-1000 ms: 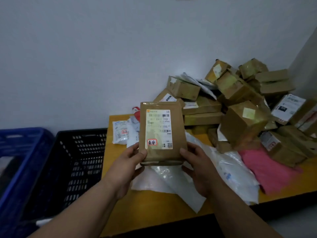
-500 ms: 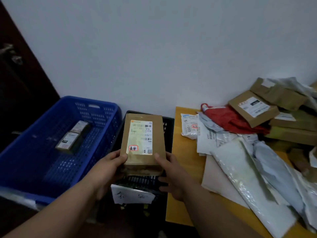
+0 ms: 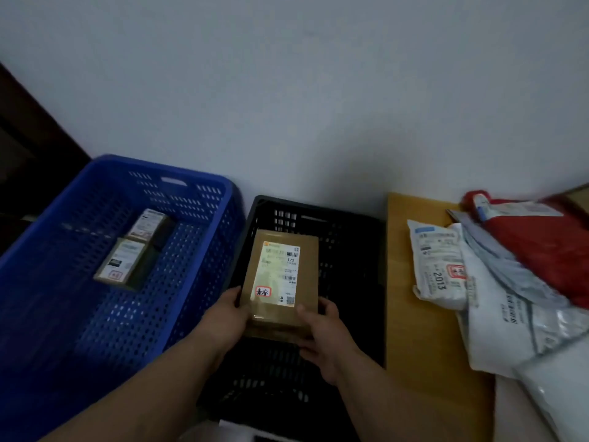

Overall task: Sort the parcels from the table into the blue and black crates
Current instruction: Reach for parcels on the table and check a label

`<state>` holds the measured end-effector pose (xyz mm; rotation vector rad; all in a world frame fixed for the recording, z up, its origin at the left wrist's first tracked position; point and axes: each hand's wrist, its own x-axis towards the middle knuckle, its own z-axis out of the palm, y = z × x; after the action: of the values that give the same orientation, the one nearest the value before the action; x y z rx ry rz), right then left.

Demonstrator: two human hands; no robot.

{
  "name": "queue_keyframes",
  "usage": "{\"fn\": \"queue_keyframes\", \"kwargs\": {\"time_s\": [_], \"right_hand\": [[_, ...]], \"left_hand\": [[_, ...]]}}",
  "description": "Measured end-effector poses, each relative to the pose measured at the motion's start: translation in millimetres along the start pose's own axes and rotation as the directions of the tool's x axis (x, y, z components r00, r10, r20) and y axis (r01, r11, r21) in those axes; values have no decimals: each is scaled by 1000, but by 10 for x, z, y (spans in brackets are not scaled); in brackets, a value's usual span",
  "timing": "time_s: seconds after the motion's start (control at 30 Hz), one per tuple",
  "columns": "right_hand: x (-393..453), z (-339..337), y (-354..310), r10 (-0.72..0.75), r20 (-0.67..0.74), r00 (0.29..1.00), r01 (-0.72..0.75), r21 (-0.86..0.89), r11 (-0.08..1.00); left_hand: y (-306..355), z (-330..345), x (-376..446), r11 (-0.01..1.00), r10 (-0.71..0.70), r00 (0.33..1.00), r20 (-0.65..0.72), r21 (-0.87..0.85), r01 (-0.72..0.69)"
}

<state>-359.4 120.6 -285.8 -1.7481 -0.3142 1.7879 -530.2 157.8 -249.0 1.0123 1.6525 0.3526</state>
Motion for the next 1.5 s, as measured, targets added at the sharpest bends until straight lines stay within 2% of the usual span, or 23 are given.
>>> {"fn": "queue_keyframes", "kwargs": {"time_s": [0.23, 0.4, 0.53, 0.6, 0.7, 0.83, 1.0, 1.13, 1.33, 1.5], "right_hand": [[1108, 110, -17, 98, -107, 989, -92, 60, 994], [1851, 168, 141, 139, -162, 977, -124, 95, 988], [2302, 245, 284, 142, -141, 980, -129, 97, 987], [2499, 312, 329, 150, -110, 983, -138, 108, 985], [2739, 412, 393, 173, -106, 979, -164, 95, 982], [2922, 427, 417, 183, -149, 972, -180, 31, 983], [2853, 333, 417, 211, -28, 977, -206, 121, 971], [2585, 277, 424, 240, 20, 970, -241, 28, 970], [1905, 182, 151, 194, 50, 980, -182, -185, 966], [1125, 66, -298, 99, 91, 991, -54, -401, 914]], "left_hand": [[-217, 250, 1147, 988, -91, 994, 61, 126, 83], [-446, 433, 1766, 973, -28, 991, 133, 230, -3], [-677, 565, 1955, 854, -8, 985, 173, 513, -83], [-763, 604, 2028, 798, -23, 978, 209, 592, -108], [-826, 644, 2160, 752, -118, 954, 277, 652, -96], [-860, 671, 2331, 805, -212, 934, 288, 593, 0], [-838, 616, 2412, 899, -225, 939, 261, 426, 97], [-707, 600, 2238, 960, -211, 953, 217, 230, 160], [-347, 588, 1730, 951, -180, 969, 170, 283, 127], [92, 519, 1148, 948, -124, 982, 142, 310, 75]]}}
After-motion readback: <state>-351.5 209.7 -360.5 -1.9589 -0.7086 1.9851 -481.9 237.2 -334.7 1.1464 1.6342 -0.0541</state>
